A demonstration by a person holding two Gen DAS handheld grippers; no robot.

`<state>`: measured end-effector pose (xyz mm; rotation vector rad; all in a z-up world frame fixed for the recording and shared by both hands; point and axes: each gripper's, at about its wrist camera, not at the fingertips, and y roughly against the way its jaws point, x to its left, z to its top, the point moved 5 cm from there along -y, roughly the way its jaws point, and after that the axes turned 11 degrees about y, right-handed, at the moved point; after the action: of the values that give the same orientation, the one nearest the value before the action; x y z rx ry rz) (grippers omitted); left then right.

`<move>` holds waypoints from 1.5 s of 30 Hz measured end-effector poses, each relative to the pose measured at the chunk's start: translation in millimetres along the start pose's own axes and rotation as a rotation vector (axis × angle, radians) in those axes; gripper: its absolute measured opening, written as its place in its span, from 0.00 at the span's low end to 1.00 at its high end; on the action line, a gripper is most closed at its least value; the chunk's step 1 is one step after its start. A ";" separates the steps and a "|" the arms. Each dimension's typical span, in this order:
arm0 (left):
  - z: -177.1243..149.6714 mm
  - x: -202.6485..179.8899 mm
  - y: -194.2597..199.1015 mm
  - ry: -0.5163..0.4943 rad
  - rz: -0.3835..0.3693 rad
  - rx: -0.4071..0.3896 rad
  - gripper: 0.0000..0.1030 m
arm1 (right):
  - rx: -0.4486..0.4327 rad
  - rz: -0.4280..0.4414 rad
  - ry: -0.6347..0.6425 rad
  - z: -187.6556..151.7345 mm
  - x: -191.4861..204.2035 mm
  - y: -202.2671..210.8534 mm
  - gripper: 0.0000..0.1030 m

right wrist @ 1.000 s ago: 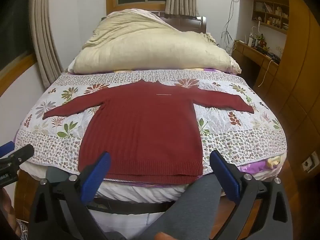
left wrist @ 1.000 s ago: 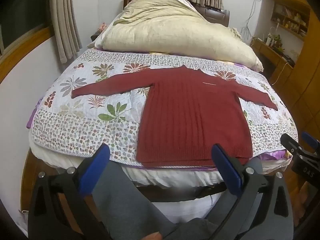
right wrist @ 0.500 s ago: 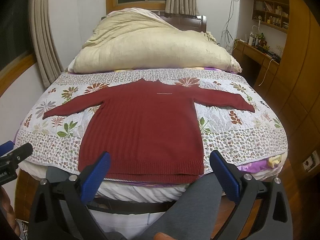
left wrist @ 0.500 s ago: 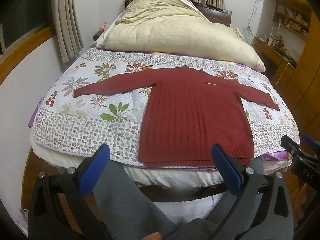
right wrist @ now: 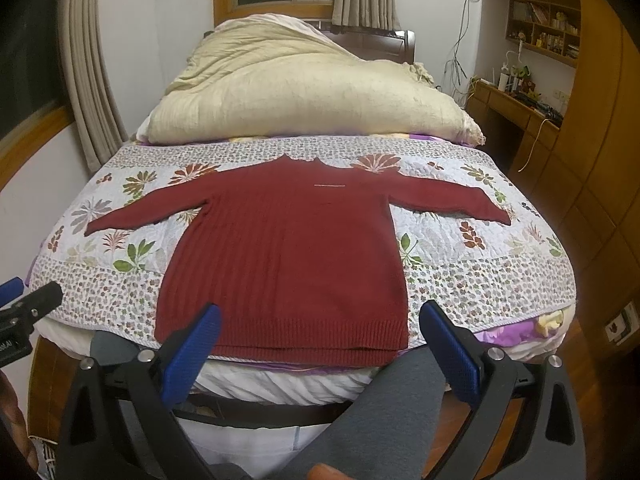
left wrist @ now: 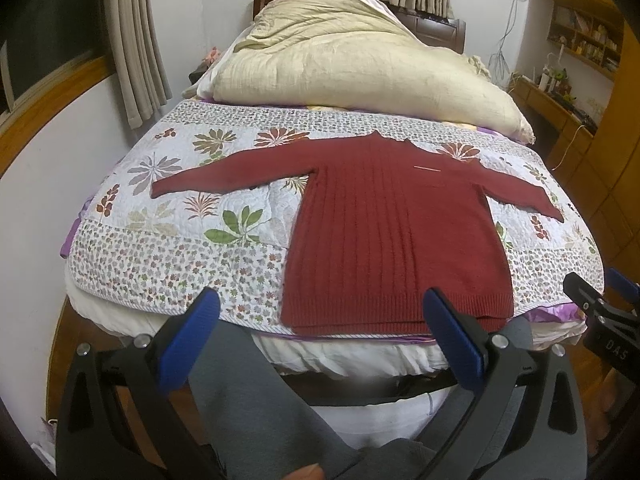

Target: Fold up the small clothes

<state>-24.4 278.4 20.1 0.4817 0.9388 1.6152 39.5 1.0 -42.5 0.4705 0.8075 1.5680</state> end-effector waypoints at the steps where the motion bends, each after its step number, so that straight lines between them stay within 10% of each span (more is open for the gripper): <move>1: -0.1 -0.2 0.0 0.000 -0.001 0.002 0.97 | 0.000 0.000 0.000 -0.5 0.2 -0.4 0.97; 45: 15.4 -5.1 -23.4 -0.020 0.013 0.012 0.97 | 0.050 0.006 0.007 2.1 1.4 -29.9 0.97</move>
<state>2.9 279.2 11.8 0.5122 0.9328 1.6145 61.3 3.1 -63.0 0.5036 0.8529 1.5587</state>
